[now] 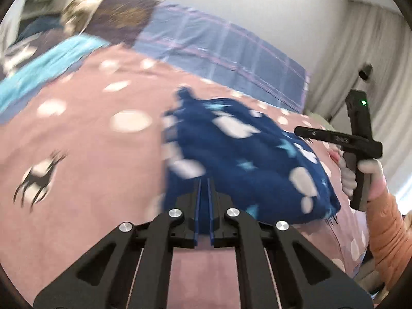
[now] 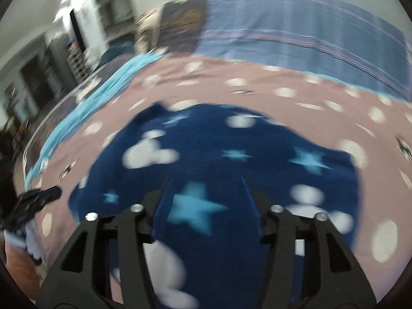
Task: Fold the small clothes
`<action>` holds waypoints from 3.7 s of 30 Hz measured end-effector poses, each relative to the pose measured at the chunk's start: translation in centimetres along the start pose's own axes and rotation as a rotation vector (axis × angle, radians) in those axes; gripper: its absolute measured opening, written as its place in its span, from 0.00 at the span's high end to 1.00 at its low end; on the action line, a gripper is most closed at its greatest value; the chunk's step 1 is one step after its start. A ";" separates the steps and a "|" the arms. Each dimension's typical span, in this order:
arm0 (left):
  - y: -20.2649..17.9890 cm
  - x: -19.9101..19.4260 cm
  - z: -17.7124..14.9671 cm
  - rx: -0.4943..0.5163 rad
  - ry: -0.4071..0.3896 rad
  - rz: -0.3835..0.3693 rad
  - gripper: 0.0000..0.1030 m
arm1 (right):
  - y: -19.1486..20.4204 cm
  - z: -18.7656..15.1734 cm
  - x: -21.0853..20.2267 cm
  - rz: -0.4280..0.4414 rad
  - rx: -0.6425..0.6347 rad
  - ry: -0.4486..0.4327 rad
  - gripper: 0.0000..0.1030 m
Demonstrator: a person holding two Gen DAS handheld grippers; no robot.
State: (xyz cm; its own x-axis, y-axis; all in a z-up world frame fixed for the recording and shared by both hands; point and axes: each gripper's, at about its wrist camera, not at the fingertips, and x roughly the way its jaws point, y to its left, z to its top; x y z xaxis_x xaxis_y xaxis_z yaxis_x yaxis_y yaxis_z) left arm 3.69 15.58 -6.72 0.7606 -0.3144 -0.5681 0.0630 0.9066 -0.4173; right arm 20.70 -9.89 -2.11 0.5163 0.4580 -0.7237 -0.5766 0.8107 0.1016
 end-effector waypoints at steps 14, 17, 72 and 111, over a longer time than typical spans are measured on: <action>4.7 6.7 1.3 0.033 0.228 -0.196 0.81 | 15.6 8.5 10.4 0.005 -0.289 0.183 0.70; 5.5 6.8 1.0 -0.011 0.231 -0.249 0.81 | 17.1 9.3 13.6 0.000 -0.308 0.260 0.70; 2.1 0.8 -0.4 0.095 0.093 -0.307 0.74 | 3.9 0.9 0.9 -0.265 0.155 -0.062 0.56; -6.2 1.8 0.5 0.294 -0.004 -0.085 0.57 | 3.7 -9.8 -4.2 -0.305 0.364 -0.216 0.56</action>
State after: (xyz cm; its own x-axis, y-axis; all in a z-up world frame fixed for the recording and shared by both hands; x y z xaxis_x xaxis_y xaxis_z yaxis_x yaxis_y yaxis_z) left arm 5.05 9.51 -4.79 0.7469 -0.3918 -0.5372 0.3102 0.9199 -0.2398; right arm 10.21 -12.32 -5.39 0.7674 0.2150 -0.6041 -0.1421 0.9757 0.1667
